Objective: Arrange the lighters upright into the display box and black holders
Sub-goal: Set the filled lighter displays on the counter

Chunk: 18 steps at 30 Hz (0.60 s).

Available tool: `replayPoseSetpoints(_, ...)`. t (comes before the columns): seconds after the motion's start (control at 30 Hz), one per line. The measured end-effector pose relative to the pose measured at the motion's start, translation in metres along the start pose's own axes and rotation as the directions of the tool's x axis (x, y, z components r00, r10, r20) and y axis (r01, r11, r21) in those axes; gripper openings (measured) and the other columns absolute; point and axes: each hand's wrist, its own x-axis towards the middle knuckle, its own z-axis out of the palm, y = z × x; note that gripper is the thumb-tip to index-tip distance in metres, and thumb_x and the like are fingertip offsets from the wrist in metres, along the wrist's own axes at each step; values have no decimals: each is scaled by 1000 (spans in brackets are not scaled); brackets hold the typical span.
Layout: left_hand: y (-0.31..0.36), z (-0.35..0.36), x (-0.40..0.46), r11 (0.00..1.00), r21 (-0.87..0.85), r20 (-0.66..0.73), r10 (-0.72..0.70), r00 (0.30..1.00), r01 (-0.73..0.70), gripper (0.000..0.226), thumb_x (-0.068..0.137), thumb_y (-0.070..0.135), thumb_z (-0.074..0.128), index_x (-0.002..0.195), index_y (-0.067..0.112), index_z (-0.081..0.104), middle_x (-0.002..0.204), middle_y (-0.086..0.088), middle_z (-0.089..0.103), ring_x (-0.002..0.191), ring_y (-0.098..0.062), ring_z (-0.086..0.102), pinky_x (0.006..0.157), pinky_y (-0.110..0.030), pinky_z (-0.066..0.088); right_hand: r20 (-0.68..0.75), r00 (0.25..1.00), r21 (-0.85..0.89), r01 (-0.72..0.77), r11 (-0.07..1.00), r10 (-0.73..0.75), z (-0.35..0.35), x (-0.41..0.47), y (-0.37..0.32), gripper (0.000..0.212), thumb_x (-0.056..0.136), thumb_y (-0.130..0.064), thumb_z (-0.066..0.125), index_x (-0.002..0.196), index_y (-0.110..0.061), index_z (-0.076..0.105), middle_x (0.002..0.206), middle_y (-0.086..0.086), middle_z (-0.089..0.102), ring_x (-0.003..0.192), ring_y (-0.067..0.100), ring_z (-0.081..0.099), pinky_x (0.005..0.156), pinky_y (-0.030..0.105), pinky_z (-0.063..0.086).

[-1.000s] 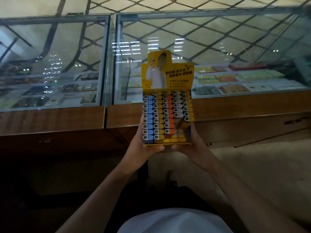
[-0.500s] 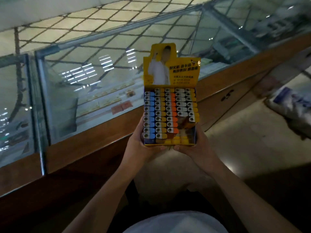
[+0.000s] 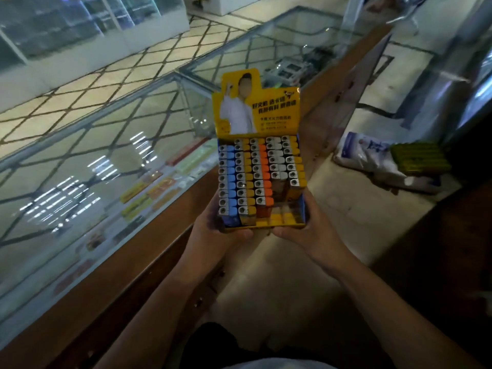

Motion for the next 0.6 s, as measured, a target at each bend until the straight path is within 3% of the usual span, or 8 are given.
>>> replayPoseSetpoints(0.17,18,54,77,996,60,99,64,993,-70,68,76,-6,76,130,26,50,103,34,68,97,11,65,75,-4,48,-119,993,10,-24,1000,25,-71,27,4,83,80,14,69,148,-11,31,126,-19,63,114,3,62,85,16,51)
replayPoseSetpoints(0.3,29,86,149,992,81,222,81,972,-101,80,73,-7,78,141,18,46,115,28,67,105,6,64,80,-7,49,-239,969,2,-70,998,69,-118,58,12,81,79,7,73,147,-15,35,131,-10,63,119,11,62,88,22,53)
replayPoseSetpoints(0.4,39,111,207,989,77,313,96,945,-126,80,74,-10,77,144,11,44,117,26,67,106,6,64,82,-8,49,-346,935,16,-83,996,83,-152,86,16,78,79,1,75,144,-19,39,129,-12,63,117,10,62,87,21,53)
replayPoseSetpoints(0.5,53,140,266,982,71,430,127,894,-174,76,77,-7,76,139,24,46,120,27,66,111,6,62,87,-9,48,-433,896,19,-102,995,100,-183,113,19,79,80,0,76,145,-21,38,133,-8,61,122,13,60,92,25,53)
replayPoseSetpoints(0.6,60,169,322,978,70,505,137,852,-199,74,77,-6,77,130,36,47,113,35,65,107,11,62,82,-6,47,-534,838,34,-107,994,108,-215,136,21,80,79,-1,76,147,-21,37,135,-7,60,124,15,59,94,26,52)
